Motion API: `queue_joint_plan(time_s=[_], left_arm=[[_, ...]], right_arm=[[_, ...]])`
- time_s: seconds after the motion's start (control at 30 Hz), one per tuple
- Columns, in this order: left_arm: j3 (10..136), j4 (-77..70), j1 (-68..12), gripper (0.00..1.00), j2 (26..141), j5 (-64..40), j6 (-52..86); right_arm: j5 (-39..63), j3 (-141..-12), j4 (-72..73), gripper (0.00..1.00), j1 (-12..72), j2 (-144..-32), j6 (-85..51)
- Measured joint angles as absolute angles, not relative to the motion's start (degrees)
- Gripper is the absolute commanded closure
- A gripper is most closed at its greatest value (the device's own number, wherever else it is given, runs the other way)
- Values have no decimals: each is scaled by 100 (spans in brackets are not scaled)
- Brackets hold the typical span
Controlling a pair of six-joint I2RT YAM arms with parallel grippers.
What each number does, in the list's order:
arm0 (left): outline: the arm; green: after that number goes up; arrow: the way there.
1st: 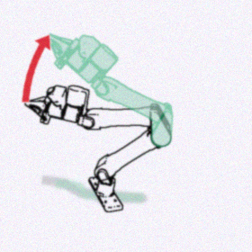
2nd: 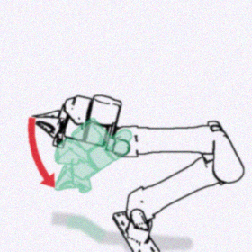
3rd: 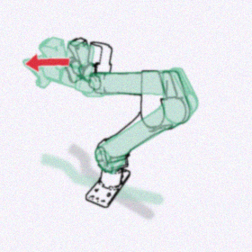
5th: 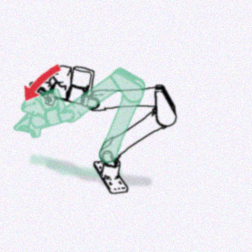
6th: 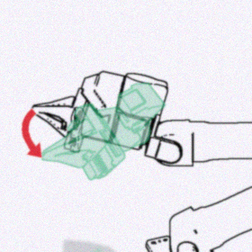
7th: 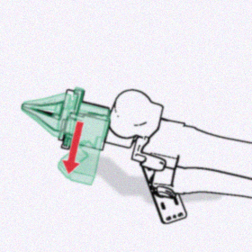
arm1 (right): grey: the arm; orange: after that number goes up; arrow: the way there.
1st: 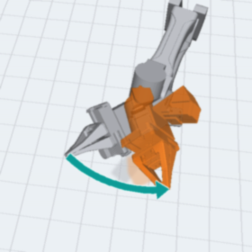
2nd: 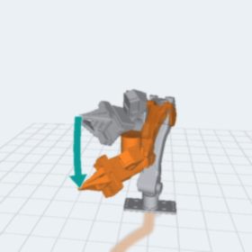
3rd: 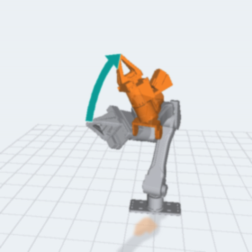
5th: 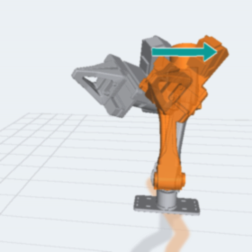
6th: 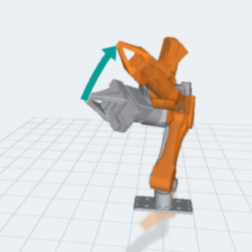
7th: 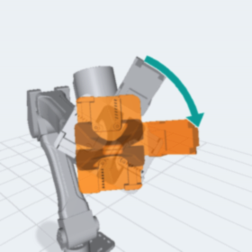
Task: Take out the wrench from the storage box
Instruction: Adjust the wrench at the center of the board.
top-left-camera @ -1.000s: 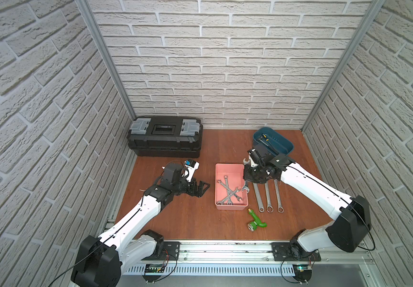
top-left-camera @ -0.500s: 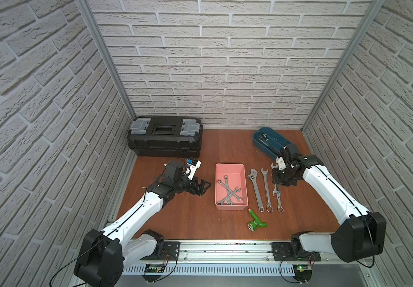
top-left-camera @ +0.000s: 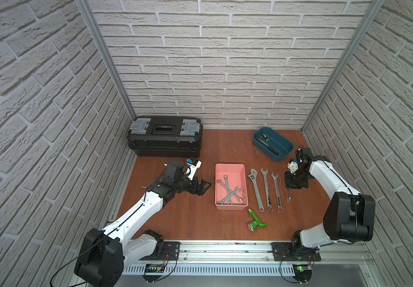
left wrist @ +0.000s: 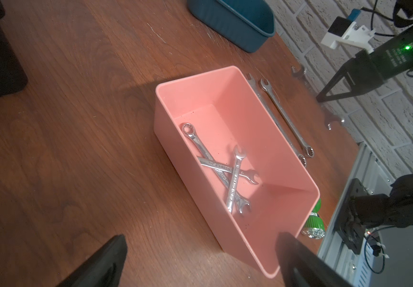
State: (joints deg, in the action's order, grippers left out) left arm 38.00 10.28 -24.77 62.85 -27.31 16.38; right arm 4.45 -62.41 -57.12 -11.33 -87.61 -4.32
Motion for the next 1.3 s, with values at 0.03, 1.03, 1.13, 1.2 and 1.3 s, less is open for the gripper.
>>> queue_joint_plan(time_s=[0.03,1.03,1.13,1.2,1.3], left_arm=[[3791,1013,-2477,2,6285,-2731,1647],[3516,788,-2375,2,6556,-2757,1649],[3518,786,-2373,2,6578,-2788,1629],[3518,788,-2368,2,6591,-2818,1621],[3518,788,-2362,2,6593,-2838,1610]], right_arm=[[443,-6254,-5673,98,-1179,-8858,-351],[30,-6307,-5295,62,-1573,-9806,-777],[89,-6243,-5188,62,-1579,-9950,-812],[117,-6246,-5109,63,-1579,-10079,-805],[108,-6257,-5065,68,-1579,-10219,-760]])
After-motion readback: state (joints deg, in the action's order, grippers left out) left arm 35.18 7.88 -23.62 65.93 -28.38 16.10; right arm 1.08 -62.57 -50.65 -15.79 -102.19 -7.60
